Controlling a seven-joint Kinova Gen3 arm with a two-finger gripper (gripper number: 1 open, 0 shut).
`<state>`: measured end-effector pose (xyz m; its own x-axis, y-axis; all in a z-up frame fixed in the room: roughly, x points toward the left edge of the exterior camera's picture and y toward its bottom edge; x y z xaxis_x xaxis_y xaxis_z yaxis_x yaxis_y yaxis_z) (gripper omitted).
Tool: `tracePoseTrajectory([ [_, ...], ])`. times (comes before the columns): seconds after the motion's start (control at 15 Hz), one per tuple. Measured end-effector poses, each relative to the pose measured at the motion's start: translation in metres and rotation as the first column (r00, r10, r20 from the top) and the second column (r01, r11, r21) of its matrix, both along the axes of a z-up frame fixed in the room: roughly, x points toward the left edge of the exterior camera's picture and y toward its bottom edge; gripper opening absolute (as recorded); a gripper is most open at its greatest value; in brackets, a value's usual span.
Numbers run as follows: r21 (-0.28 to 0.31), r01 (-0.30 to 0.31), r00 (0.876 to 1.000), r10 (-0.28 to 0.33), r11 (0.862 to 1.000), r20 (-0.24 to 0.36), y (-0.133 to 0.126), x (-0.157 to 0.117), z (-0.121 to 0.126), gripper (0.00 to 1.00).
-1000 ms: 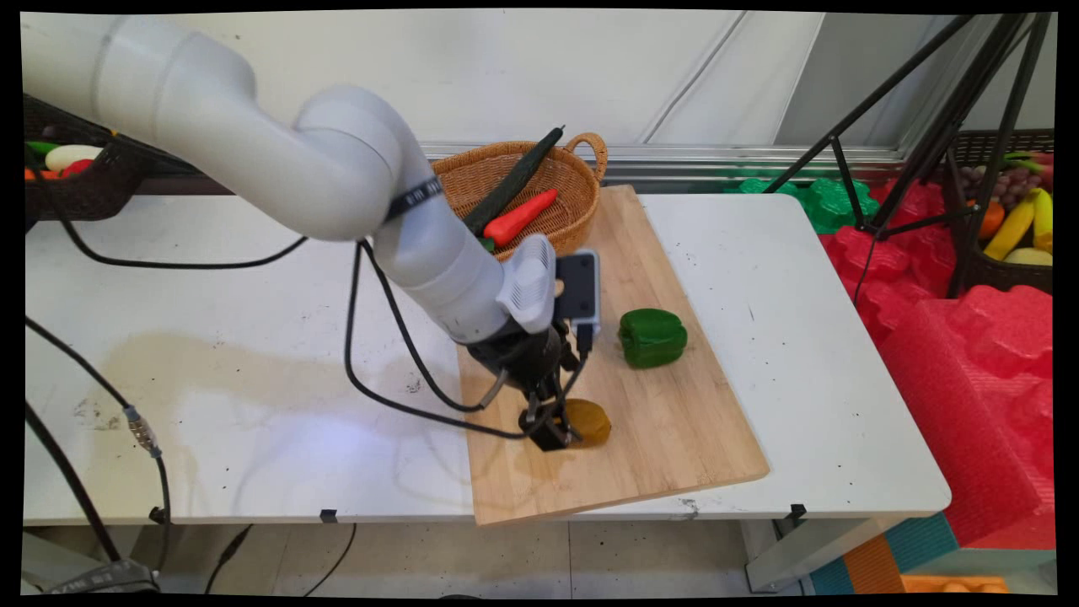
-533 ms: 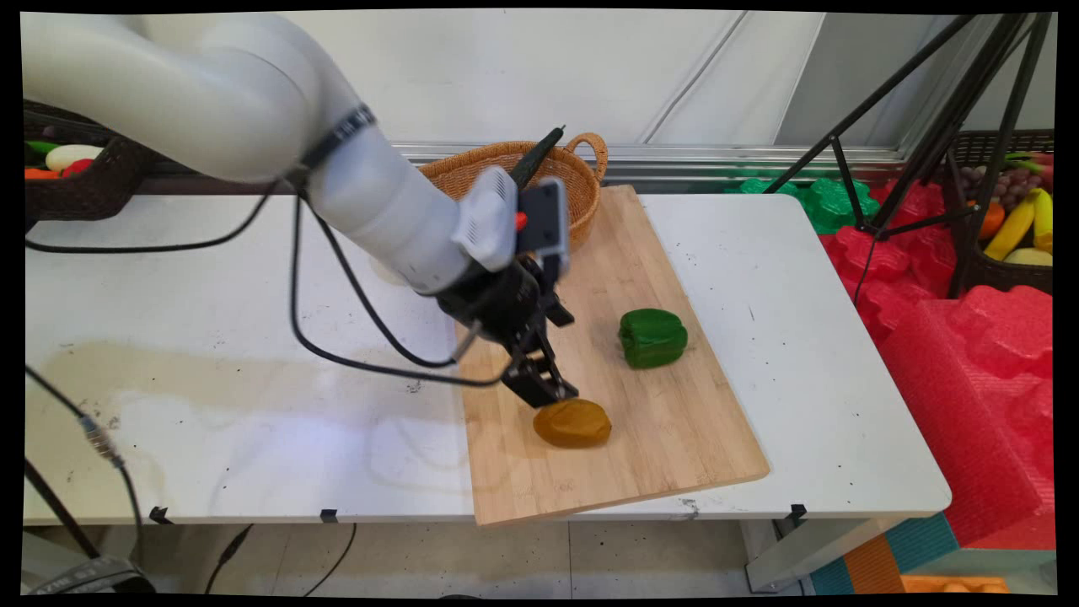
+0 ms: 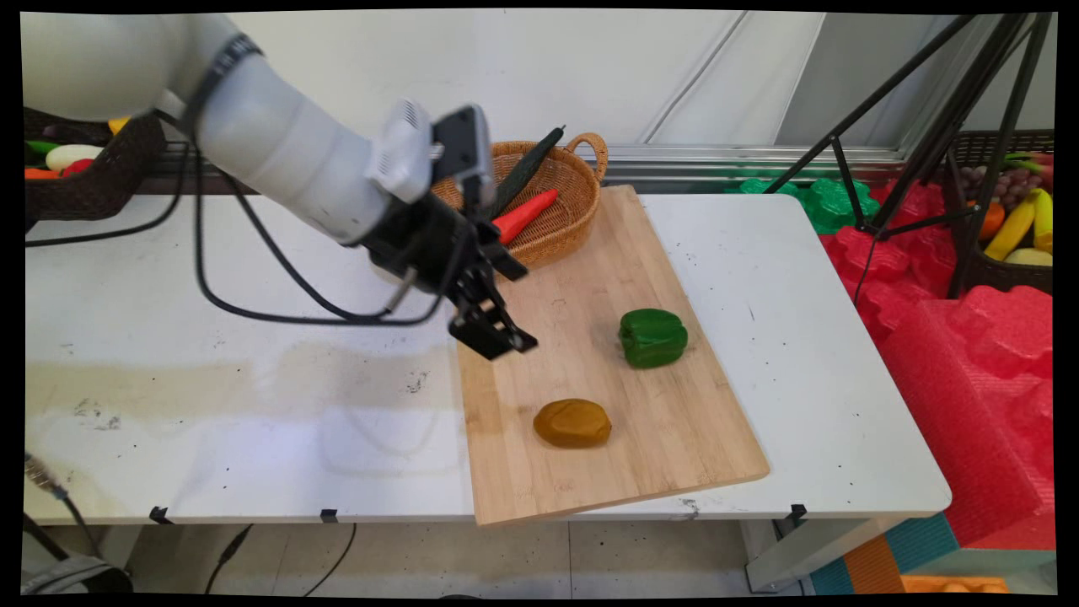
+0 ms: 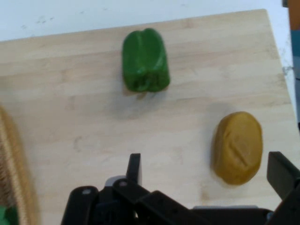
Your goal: Pick up the cucumber from the vegetable basket
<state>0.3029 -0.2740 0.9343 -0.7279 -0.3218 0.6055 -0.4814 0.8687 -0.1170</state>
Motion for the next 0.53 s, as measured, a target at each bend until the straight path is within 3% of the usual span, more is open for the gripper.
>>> tracePoseTrajectory([
  [0.53, -0.044, -0.152, 0.988, 0.15, 0.987, -0.043, -0.009, 0.045, 0.028, 1.0],
])
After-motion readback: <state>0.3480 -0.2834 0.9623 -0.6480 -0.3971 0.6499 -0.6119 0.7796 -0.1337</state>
